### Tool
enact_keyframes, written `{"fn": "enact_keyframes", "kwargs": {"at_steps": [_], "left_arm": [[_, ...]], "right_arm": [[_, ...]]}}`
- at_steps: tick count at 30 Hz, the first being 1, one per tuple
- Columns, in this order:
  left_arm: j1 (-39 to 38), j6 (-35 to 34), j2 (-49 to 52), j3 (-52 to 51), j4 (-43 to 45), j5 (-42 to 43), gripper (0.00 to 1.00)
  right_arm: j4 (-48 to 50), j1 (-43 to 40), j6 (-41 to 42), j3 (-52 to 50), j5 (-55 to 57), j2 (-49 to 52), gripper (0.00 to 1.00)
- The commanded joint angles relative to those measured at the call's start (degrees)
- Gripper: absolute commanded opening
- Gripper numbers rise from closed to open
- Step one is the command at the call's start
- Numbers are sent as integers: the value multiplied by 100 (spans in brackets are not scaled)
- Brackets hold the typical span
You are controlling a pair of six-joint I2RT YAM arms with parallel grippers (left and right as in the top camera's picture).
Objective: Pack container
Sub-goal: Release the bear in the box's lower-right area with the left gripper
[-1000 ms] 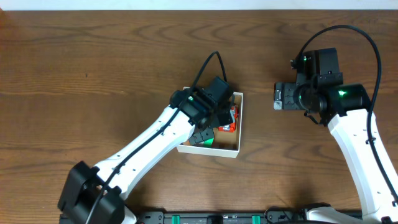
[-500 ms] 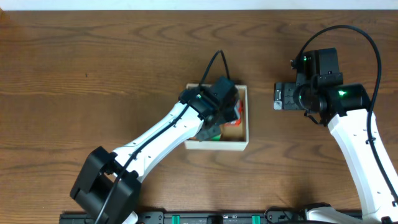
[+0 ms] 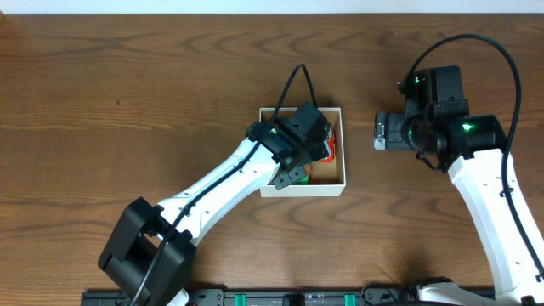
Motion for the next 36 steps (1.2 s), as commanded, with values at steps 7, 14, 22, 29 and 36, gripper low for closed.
{"fn": "enact_keyframes", "kwargs": {"at_steps": [7,14,22,29,36], "left_arm": [[13,-74,81,4,-55,-92,47],[13,-74,-48,4,-55,-92,73],[13,-76,-721,9,-70,-90,95],[13,-79,-1425,9,-334,-87,98],[13,-481,-1550,9,-332,-79,41]], "right_arm": [[-4,-361,-37,74,111,7,90],[-9,-614,-17,76,26,7,93],[-24,-634,-17,74,26,7,93],[-26,-634,-17,74,26,7,93],[-24,-634,-17,76,26,7,93]]}}
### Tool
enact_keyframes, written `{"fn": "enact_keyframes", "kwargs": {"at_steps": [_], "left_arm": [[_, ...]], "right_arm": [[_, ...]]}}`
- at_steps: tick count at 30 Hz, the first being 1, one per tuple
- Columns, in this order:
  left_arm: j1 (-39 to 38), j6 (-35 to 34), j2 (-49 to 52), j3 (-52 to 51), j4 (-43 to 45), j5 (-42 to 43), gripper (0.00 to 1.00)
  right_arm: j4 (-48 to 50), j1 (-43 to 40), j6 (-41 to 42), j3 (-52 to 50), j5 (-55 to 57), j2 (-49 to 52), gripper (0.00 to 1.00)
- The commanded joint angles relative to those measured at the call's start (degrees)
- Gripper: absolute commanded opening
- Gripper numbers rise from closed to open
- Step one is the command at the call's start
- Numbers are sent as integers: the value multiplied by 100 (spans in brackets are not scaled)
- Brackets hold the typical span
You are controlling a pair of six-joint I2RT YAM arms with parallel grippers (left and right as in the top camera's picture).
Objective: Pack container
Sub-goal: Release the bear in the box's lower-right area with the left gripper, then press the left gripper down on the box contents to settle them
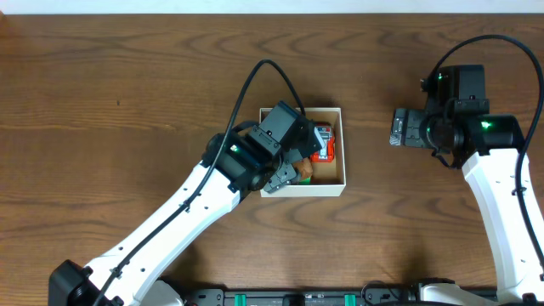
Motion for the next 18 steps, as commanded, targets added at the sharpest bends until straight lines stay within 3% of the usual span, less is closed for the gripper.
{"fn": "enact_keyframes", "kwargs": {"at_steps": [1,8,18], "left_arm": [[2,-343,76,11,-13,-9,36],[2,-557,509,4,42,68,20],[4,-645,1167,-13,153,608,19]], "right_arm": [[-4,-28,-20,74,-2,7,93],[-4,-28,-20,74,-9,7,93],[-11,-28,-20,76,-20,7,93]]}}
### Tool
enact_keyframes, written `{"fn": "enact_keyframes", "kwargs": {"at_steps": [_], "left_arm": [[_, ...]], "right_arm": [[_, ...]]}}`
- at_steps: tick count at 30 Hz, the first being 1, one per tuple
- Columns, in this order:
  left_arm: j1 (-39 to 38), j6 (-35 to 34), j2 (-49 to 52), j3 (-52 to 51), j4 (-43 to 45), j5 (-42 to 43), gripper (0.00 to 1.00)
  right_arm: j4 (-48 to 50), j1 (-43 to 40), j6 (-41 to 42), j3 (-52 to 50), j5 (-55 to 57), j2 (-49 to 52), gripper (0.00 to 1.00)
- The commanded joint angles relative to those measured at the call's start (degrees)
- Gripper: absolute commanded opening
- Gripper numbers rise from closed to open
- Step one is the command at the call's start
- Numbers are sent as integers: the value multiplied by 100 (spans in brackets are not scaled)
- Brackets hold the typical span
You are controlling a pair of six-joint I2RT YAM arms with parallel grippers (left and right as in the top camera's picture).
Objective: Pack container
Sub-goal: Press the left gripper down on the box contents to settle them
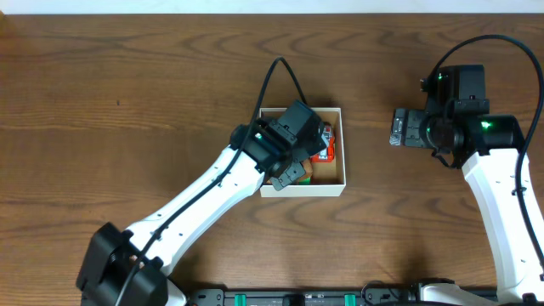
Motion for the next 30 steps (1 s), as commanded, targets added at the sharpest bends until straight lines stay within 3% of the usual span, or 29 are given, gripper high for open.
{"fn": "enact_keyframes", "kwargs": {"at_steps": [1,14,22,30], "left_arm": [[4,-98,317,-17,20,420,19],[4,-356,1672,-33,13,901,19],[4,-354,833,-26,-227,105,19],[2,-354,-481,-26,-142,44,19]], "right_arm": [[-11,-28,-22,76,-9,7,93],[-52,-28,-24,74,-9,7,93],[-44,-28,-24,76,-9,7,93],[-28,-28,-22,76,-9,7,93]]}}
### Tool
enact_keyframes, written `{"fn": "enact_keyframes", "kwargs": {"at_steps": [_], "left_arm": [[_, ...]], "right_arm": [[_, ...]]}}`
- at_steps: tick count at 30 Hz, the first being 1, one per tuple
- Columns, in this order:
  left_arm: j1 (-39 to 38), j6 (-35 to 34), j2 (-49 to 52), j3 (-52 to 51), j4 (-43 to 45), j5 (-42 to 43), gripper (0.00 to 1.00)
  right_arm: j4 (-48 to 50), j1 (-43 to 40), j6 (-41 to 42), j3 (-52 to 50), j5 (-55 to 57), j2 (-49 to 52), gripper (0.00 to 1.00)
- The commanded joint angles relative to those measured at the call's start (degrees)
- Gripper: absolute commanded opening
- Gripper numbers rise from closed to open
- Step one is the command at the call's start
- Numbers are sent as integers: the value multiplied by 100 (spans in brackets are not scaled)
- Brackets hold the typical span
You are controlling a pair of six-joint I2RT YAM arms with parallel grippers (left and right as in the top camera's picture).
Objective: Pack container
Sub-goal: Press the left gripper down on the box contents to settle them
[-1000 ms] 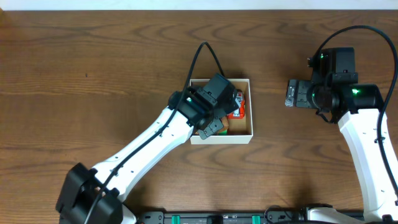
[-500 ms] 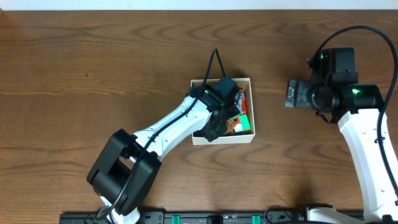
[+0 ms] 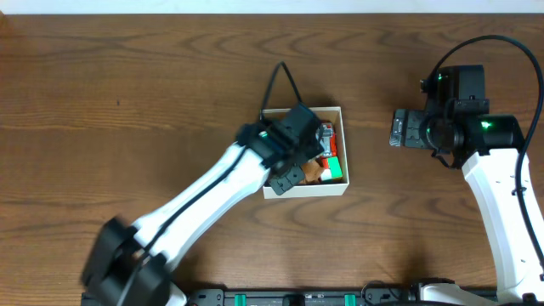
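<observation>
The white container (image 3: 345, 136) sits mid-table, slightly skewed. Inside it show a red-orange packet (image 3: 328, 146), a green item (image 3: 334, 167) at the right front and a brown item (image 3: 314, 173). My left gripper (image 3: 286, 176) is down inside the container's left half, its wrist covering much of the contents. How its fingers stand is hidden from above. My right gripper (image 3: 397, 130) hovers over bare table to the right of the container, pointing left, with nothing seen in it.
Brown wooden table (image 3: 127, 102) all around. The left arm crosses from the front left to the container. A black rail (image 3: 340, 297) runs along the front edge.
A green item now shows at the container's right front, where none showed before. The container has turned slightly. The left arm's lower part has shifted; the right arm has not moved.
At first my left gripper was in the container with green showing beside its fingers, the right gripper close to the container. The right gripper then stood farther right and stayed. The left wrist drew left, returned over the container, and green now lies at the right front.
</observation>
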Motion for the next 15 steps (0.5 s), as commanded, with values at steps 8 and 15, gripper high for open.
{"fn": "enact_keyframes", "kwargs": {"at_steps": [8,15], "left_arm": [[-7,-24,-271,11,461,177,19],[-7,-105,-48,9,796,595,19]], "right_arm": [[4,-28,-20,74,-2,7,93],[9,-28,-20,76,-2,7,93]]}}
